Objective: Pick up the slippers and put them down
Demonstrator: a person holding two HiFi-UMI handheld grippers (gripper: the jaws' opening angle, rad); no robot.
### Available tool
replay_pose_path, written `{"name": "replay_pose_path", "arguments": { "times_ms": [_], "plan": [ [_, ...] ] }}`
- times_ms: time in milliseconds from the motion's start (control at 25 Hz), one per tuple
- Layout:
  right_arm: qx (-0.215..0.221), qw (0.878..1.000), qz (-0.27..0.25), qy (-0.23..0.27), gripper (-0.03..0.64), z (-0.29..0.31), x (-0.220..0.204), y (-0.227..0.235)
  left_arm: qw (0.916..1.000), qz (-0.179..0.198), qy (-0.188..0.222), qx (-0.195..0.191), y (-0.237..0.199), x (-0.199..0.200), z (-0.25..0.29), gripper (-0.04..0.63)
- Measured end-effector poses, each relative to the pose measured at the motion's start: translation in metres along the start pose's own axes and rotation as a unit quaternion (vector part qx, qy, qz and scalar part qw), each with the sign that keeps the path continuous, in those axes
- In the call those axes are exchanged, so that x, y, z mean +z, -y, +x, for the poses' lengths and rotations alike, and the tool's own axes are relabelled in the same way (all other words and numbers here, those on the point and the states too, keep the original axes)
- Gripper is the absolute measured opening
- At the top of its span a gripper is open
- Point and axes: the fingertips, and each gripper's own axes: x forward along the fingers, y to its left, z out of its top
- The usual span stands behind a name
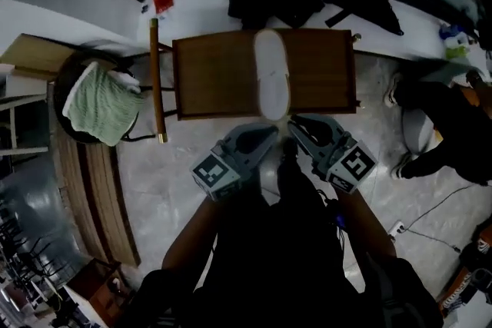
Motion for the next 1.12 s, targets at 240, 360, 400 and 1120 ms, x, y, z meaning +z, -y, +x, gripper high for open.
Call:
{"name": "replay_pose_path", "arguments": {
  "times_ms": [240, 360, 400, 1120],
  "plan": [
    [0.035, 0.999, -0.038, 0.009, 0.046, -0.003, 0.059, -0.022, 0.9995, 0.022, 0.005, -0.023, 0.031, 0.050, -0.006, 0.009],
    [0.037, 0.998, -0.037, 0.017, 0.046, -0.007, 0.079, -0.029, 0.9988, 0.037, 0.016, -0.028, 0.042, 0.079, -0.005, 0.009],
    [0.034, 0.999, -0.037, 0.016, 0.046, -0.010, 0.083, -0.030, 0.9987, 0.038, 0.018, -0.028, 0.045, 0.085, -0.006, 0.009],
    [0.051, 0.996, -0.037, 0.064, 0.046, -0.024, 0.155, -0.035, 0.9920, 0.111, 0.020, -0.055, 0.061, 0.148, -0.024, 0.009]
  ]
}}
